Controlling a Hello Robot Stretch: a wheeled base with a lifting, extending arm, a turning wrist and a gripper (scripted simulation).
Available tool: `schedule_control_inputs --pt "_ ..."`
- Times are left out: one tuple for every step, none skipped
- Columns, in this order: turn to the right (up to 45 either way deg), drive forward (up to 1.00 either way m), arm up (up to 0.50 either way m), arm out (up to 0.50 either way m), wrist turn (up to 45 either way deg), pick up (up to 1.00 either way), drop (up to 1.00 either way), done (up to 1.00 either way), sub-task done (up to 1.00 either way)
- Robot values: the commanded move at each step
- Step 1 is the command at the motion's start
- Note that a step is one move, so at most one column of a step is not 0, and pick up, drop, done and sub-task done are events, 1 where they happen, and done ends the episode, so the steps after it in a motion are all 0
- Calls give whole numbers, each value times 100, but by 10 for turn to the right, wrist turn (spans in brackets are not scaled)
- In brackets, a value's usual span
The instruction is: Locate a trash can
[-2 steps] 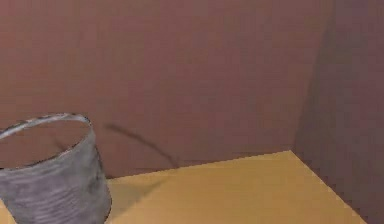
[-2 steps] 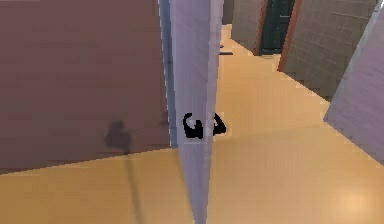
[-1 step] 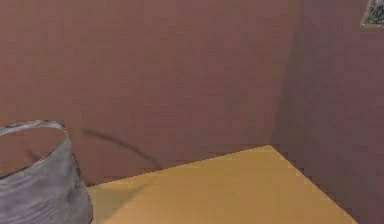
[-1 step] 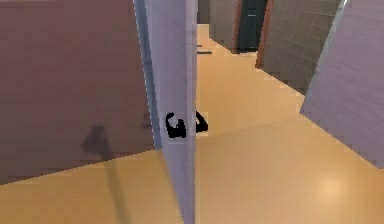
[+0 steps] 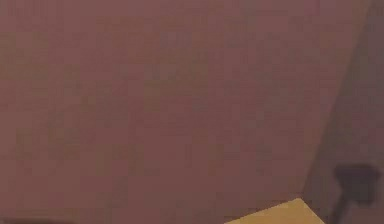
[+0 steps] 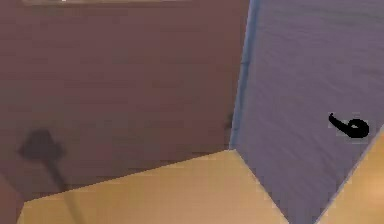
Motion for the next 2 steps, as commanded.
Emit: schedule_control_inputs --pt "-450 0 0 0 0 0 0 0 0" --pt "-300 0 0 0 0 0 0 0 0"
